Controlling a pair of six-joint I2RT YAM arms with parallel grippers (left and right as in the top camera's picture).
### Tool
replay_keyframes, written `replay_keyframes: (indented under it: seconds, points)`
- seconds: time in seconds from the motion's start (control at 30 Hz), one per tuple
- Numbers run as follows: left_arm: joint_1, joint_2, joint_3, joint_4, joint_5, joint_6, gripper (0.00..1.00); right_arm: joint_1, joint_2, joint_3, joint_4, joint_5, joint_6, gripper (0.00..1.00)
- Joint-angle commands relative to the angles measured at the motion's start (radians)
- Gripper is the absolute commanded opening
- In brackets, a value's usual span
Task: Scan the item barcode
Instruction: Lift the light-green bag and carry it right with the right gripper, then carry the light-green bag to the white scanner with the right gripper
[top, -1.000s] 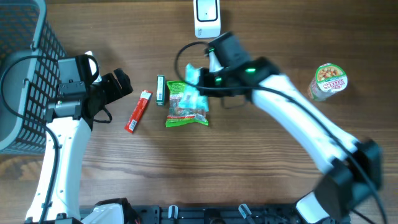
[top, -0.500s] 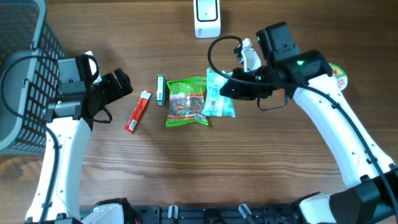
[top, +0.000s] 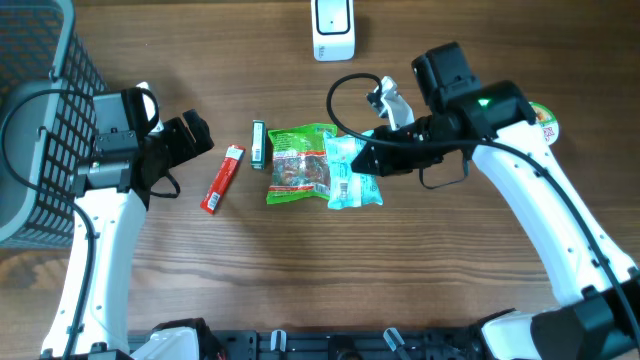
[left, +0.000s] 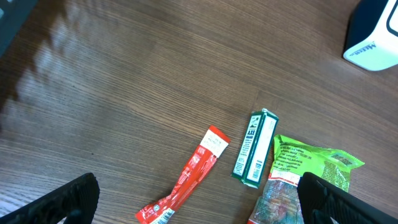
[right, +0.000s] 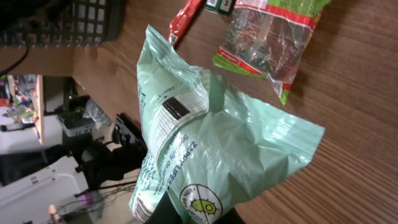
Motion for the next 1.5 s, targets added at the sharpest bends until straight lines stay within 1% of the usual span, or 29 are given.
replay_keyframes:
  seconds: [0.0,0.27,0.6,0.77,0.83,0.9,0.97,1.07,1.1,1.17,1.23,1.33,1.4,1.47]
  points:
    - [-0.002,-0.002,0.011,0.003,0.008,0.002,1.0,0.001,-0.106,0.002,0.003,-0.04,-0.05,0.04]
    - [-0.002,-0.002,0.011,0.003,0.008,0.002,1.0,0.001,-0.192,0.002,-0.001,-0.033,-0.102,0.04]
    - [-0.002,-0.002,0.011,0.003,0.008,0.002,1.0,0.002,-0.196,0.002,0.055,-0.034,-0.099,0.04]
    - [-0.002,-0.002,0.011,0.003,0.008,0.002,1.0,0.002,-0.195,0.002,0.077,0.033,-0.085,0.04]
    - [-0.002,-0.002,0.011,0.003,0.008,0.002,1.0,0.002,-0.188,0.002,0.106,0.116,0.009,0.04]
    - [-0.002,-0.002,0.011,0.003,0.008,0.002,1.0,0.002,-0.175,0.007,0.125,0.195,0.01,0.04]
    - [-0.002,-0.002,0.011,0.003,0.008,0.002,1.0,0.002,-0.149,0.037,0.132,0.227,0.008,0.04]
    - [-0.002,-0.002,0.011,0.003,0.008,0.002,1.0,0.002,-0.093,0.147,0.117,0.23,0.006,0.04]
    - [-0.002,-0.002,0.011,0.003,0.008,0.002,1.0,0.002,-0.063,0.212,0.097,0.237,0.006,0.04]
    - [-0.002,-0.002,0.011,0.003,0.008,0.002,1.0,0.002,0.011,0.37,0.024,0.267,0.006,0.04]
    - [-0.002,-0.002,0.011,0.003,0.008,0.002,1.0,0.003,0.122,0.592,-0.094,0.31,0.003,0.04]
    - [-0.002,-0.002,0.011,0.003,0.008,0.002,1.0,0.003,0.268,0.854,-0.196,0.343,-0.002,0.04]
    - [-0.002,-0.002,0.011,0.003,0.008,0.002,1.0,0.004,0.344,0.961,-0.197,0.373,-0.024,0.04]
    - [-0.002,-0.002,0.011,0.003,0.008,0.002,1.0,0.011,0.382,0.985,-0.157,0.454,-0.023,0.04]
